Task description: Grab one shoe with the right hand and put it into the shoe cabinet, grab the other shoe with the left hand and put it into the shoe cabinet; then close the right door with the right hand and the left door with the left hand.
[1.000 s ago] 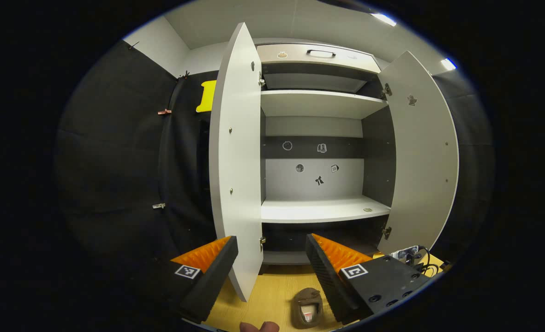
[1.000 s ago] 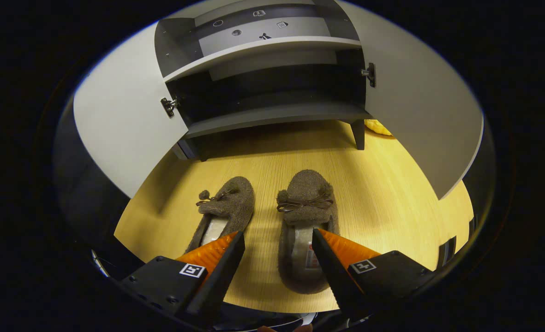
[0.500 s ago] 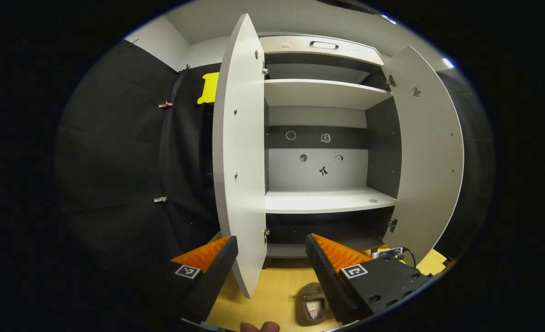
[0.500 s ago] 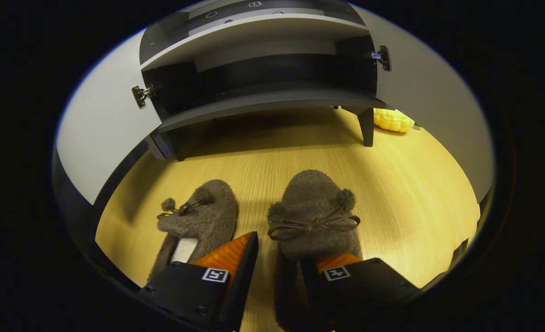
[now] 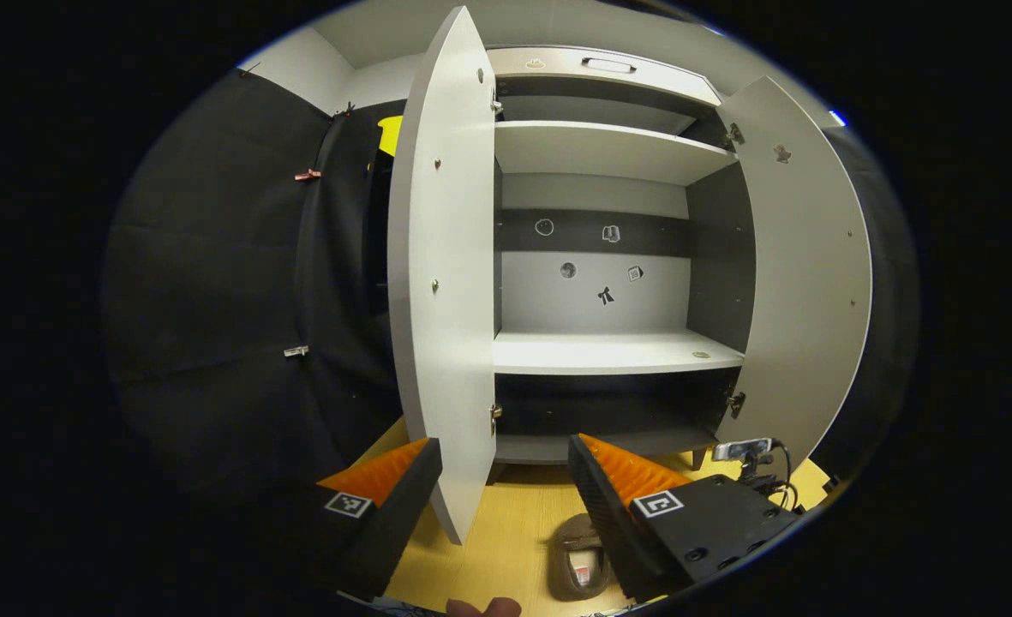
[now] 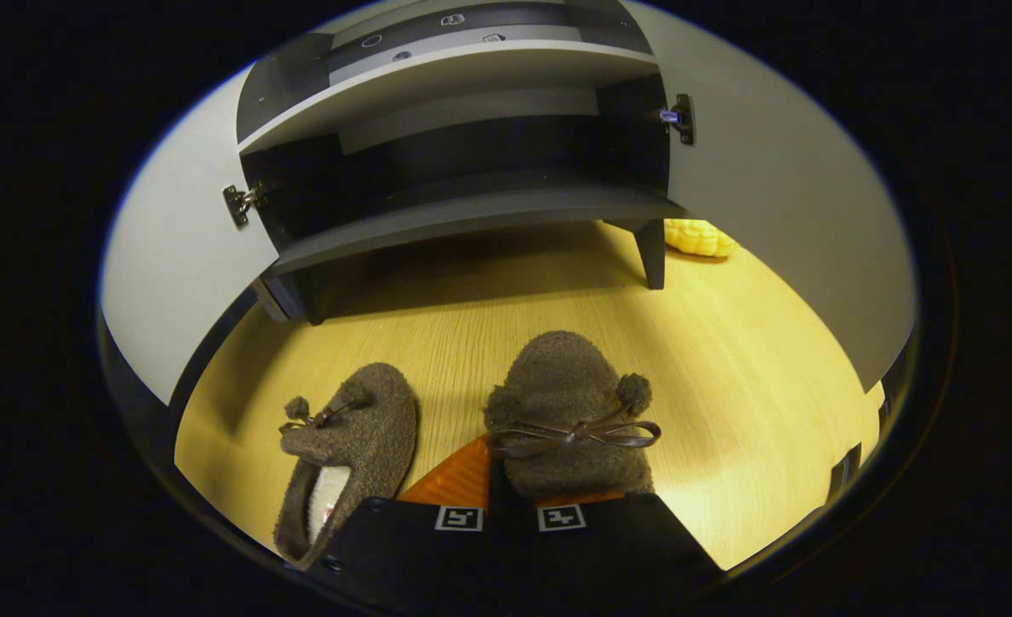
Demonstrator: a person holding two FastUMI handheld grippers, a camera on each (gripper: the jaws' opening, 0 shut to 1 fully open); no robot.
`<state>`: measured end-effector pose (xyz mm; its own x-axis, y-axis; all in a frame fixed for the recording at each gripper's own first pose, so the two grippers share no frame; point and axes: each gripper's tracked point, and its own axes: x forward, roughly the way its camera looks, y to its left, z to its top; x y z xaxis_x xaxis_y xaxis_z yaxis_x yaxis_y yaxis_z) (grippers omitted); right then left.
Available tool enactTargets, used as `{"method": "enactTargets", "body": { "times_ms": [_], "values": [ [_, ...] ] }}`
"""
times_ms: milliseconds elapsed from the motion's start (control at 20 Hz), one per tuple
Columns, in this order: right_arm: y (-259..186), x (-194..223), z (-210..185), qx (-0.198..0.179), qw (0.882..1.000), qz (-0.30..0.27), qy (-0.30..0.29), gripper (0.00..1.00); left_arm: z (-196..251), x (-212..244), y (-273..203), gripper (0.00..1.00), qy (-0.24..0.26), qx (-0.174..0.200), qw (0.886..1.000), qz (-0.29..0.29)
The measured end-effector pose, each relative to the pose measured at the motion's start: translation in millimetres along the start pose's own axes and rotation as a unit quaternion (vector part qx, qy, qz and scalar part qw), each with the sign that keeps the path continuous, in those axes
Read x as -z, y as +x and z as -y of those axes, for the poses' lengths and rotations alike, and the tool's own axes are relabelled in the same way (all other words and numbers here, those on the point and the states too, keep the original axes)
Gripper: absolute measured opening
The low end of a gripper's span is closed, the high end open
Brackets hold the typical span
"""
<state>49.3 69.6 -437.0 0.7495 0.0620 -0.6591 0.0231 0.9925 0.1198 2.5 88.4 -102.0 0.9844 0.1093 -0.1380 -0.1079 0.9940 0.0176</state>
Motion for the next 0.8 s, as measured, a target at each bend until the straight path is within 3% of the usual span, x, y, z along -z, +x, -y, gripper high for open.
{"method": "enactTargets", "body": {
  "times_ms": [500, 800],
  "values": [
    [-81.9, -115.4, 1.9, -0.006, 0.999, 0.052, -0.003, 0.08, 14.9, -25.2, 3.1, 0.95, -0.002, 0.021, 0.999, 0.032],
    [-122.1, -210.8, -17.7, -0.028, 0.994, 0.104, -0.006, 0.08, 20.7, -36.0, 1.9, 0.95, 0.004, 0.032, 0.998, 0.046]
  ]
}}
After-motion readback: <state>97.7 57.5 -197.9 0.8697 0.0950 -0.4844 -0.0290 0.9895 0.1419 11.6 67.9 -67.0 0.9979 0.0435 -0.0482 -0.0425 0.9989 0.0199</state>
